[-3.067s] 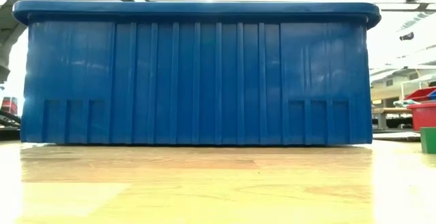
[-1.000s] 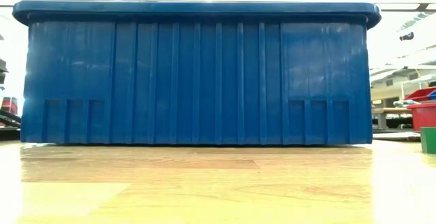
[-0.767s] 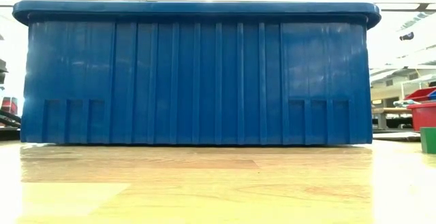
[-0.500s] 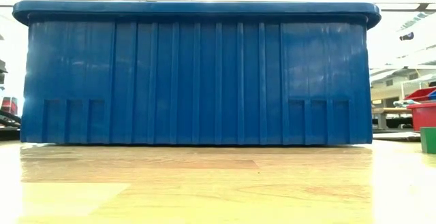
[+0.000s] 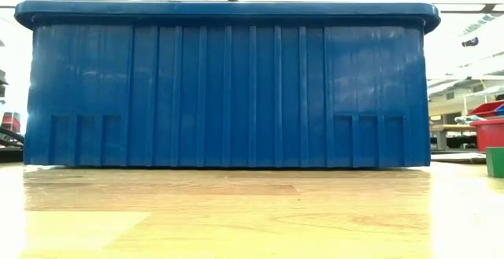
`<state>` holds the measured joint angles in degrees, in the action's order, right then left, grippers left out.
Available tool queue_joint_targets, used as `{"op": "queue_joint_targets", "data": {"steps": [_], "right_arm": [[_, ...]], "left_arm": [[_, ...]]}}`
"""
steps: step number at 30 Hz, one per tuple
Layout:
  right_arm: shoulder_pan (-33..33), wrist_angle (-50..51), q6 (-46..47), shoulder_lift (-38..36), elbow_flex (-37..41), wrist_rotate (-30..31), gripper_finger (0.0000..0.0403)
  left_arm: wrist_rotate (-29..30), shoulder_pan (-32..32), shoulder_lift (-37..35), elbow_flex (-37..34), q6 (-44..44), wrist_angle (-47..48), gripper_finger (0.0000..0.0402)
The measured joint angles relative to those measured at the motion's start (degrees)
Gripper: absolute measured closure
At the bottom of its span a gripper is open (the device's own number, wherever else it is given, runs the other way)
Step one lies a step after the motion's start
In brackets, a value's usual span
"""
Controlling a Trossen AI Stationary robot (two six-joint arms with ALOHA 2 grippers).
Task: Sort blocks
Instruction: Remove the green block from the blue bin
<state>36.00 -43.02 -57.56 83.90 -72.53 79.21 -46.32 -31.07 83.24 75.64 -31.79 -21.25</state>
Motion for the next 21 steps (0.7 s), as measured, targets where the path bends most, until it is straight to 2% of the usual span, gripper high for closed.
{"op": "queue_joint_targets", "data": {"steps": [10,15,18,21], "right_arm": [[5.83,5.08,19.63,0.0,-0.02,-3.08,0.0132],[6.04,9.35,31.91,-0.01,-0.02,-12.63,0.0132],[5.32,21.18,45.08,-0.98,-0.02,-16.13,0.0132],[3.12,38.8,67.79,-2.85,-0.02,-25.12,0.0132]], "left_arm": [[-0.05,0.0,0.0,0.0,0.17,0.02,0.0234],[0.13,0.02,0.0,0.0,0.19,0.02,0.0234],[0.11,-0.01,0.0,0.0,0.14,0.02,0.0234],[-0.11,-0.04,0.0,0.0,0.12,0.02,0.0234]]}}
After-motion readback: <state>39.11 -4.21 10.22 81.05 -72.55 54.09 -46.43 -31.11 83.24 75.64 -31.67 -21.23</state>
